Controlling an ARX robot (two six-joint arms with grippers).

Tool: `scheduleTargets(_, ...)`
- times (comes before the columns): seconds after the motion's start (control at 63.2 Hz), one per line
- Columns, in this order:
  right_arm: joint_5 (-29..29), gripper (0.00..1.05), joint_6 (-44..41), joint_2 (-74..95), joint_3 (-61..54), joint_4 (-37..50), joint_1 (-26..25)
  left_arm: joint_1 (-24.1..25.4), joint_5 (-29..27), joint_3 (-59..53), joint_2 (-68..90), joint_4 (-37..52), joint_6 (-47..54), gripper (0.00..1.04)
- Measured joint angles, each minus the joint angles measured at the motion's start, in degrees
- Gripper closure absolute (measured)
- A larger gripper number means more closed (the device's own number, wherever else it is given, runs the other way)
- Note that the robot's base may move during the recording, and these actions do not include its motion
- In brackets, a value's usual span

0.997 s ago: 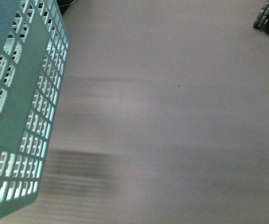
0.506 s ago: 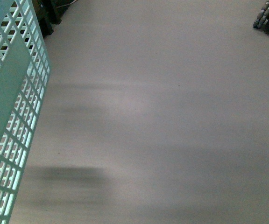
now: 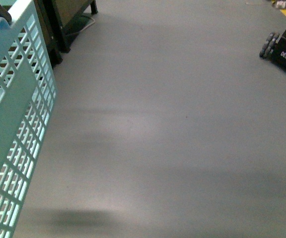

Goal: Pick mango and avocado into basket

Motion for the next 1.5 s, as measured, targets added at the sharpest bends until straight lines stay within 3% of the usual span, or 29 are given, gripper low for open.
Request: scheduleTargets(1.503,0.0,0.09,0.0,-0.02,0.0,0.0,0.0,0.0,0.0,0.37,0.0,-0.02,0.0,0.92)
